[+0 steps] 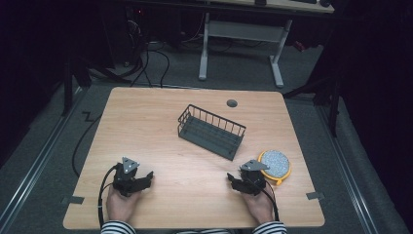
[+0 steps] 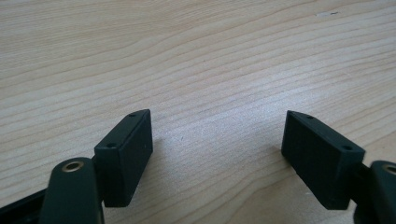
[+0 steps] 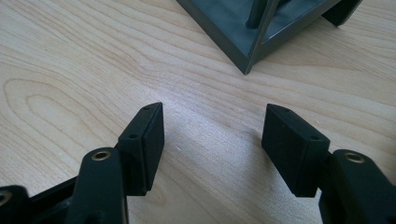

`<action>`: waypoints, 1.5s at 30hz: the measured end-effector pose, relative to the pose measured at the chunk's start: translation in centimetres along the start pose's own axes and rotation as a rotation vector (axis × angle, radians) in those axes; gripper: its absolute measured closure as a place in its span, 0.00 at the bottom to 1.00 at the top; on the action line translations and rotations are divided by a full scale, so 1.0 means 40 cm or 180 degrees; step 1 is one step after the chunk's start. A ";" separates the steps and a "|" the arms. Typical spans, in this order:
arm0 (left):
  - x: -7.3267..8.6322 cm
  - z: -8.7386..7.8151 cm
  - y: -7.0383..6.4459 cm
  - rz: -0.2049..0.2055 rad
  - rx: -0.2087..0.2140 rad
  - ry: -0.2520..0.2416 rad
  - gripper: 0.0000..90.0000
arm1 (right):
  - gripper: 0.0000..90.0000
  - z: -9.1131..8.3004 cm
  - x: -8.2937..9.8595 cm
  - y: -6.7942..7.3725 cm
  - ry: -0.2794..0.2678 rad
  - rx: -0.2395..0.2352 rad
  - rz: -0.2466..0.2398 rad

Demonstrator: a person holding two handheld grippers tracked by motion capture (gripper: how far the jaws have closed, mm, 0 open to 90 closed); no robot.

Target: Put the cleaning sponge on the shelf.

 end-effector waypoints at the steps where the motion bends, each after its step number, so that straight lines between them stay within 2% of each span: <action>1: 0.000 0.000 0.000 0.0001 -0.0001 0.0001 0.28 | 0.43 0.000 0.000 0.000 0.0001 0.0001 0.0001; 18: -0.001 0.001 0.000 0.0002 0.0039 0.0024 0.26 | 0.44 0.000 0.000 -0.001 0.0001 -0.0006 0.0009; 22: -0.001 0.000 0.003 -0.0021 0.0093 0.0017 0.25 | 0.44 0.000 0.000 -0.001 0.0000 -0.0006 0.0016; 25: 0.002 -0.002 -0.001 0.0025 0.0080 0.0021 0.26 | 0.44 0.000 0.000 -0.001 -0.0001 -0.0009 0.0013; 27: 0.002 -0.002 -0.001 0.0038 0.0063 0.0023 0.27 | 0.45 0.000 0.000 -0.001 -0.0003 -0.0011 0.0019; 28: 0.000 -0.002 -0.002 0.0004 0.0065 0.0016 0.28 | 0.51 -0.003 0.000 -0.003 0.0004 -0.0012 0.0041; 30: -0.005 -0.001 -0.004 -0.0030 0.0092 0.0040 0.31 | 0.54 -0.006 0.001 -0.006 0.0017 -0.0021 0.0070; 32: -0.012 -0.002 -0.007 -0.0033 0.0137 0.0071 0.32 | 0.58 -0.013 0.002 -0.010 0.0013 -0.0013 0.0126; 35: -0.030 -0.010 -0.017 -0.0010 0.0207 0.0045 0.34 | 0.62 -0.037 -0.004 -0.015 -0.0133 0.0045 0.0157; 37: -0.046 -0.018 -0.022 -0.0027 0.0266 0.0060 0.35 | 0.64 -0.055 -0.009 -0.021 -0.0173 -0.0021 0.0208; 41: -0.085 -0.033 -0.035 -0.0004 0.0353 0.0044 0.37 | 0.68 -0.095 -0.026 -0.042 -0.0226 -0.0076 0.0189; 45: -0.123 -0.037 -0.049 0.0083 0.0345 0.0034 0.39 | 0.68 -0.133 -0.050 -0.072 -0.0274 -0.0047 0.0143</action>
Point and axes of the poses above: each handheld gripper's, and its own axes: z roughly forward along the jaws, x roughly out of its underside, y roughly to its left, the point moved 4 cm from there along z, roughly forward along the jaws, and after that the axes turned 11 degrees about -z, right-handed, at the moved point
